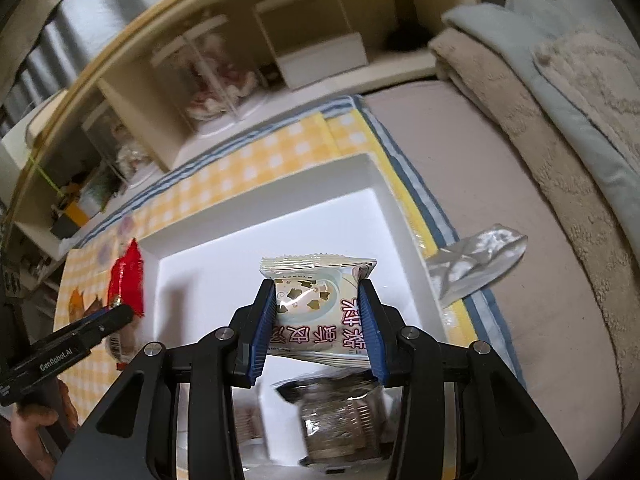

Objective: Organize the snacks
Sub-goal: 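Carry both snacks into the white tray and open both grippers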

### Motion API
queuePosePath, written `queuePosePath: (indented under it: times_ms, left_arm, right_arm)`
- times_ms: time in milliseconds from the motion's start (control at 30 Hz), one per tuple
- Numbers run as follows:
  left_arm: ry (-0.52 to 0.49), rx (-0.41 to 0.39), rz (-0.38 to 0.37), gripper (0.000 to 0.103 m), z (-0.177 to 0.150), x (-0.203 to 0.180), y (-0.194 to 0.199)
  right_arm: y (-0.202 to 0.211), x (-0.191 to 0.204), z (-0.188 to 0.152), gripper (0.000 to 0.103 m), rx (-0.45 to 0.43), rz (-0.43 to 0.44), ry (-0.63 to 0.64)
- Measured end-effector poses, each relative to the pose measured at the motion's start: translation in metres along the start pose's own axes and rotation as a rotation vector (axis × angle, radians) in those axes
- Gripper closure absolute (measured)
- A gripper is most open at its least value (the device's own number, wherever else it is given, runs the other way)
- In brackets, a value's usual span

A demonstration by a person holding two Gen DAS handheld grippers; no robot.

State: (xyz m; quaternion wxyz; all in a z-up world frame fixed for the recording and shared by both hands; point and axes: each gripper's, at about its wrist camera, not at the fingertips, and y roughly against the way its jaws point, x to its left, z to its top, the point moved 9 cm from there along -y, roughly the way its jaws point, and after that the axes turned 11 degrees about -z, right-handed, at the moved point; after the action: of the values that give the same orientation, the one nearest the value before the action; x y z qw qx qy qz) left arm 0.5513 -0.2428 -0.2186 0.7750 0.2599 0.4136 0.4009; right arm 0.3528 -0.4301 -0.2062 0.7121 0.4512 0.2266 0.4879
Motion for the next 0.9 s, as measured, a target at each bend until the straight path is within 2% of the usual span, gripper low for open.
queuePosePath:
  times_ms: [433,467,500,567,667,767,833,900]
  left_arm:
    - [0.001,-0.020,0.020,0.066,0.005,0.023,-0.013]
    - [0.003,-0.017,0.015,0.067,0.004,0.023,-0.012]
    - [0.005,-0.016,0.012,0.067,0.003,0.023,-0.012]
    - [-0.001,-0.022,0.018,0.066,0.002,0.023,-0.009]
    - [-0.011,-0.018,0.023,0.063,-0.002,0.021,-0.003]
    - [-0.030,-0.012,0.031,0.051,-0.005,0.017,0.000]
    - [-0.046,-0.009,0.041,0.045,-0.008,0.014,0.004]
    - [-0.053,-0.004,0.046,0.035,-0.010,0.011,0.006]
  right_arm:
    - [-0.034,-0.003,0.003,0.060,0.034,-0.021,0.059]
    - [-0.035,-0.005,0.002,0.057,0.036,-0.024,0.052]
    - [-0.037,-0.005,0.000,0.044,0.047,-0.022,0.048]
    - [-0.037,-0.007,-0.003,0.027,0.062,-0.025,0.045]
    - [-0.035,-0.007,-0.006,0.024,0.074,-0.036,0.072]
    - [-0.032,-0.004,-0.011,0.019,0.081,-0.034,0.091]
    - [-0.029,-0.002,-0.013,0.013,0.078,-0.041,0.106]
    - [-0.028,-0.001,-0.015,0.000,0.075,-0.053,0.116]
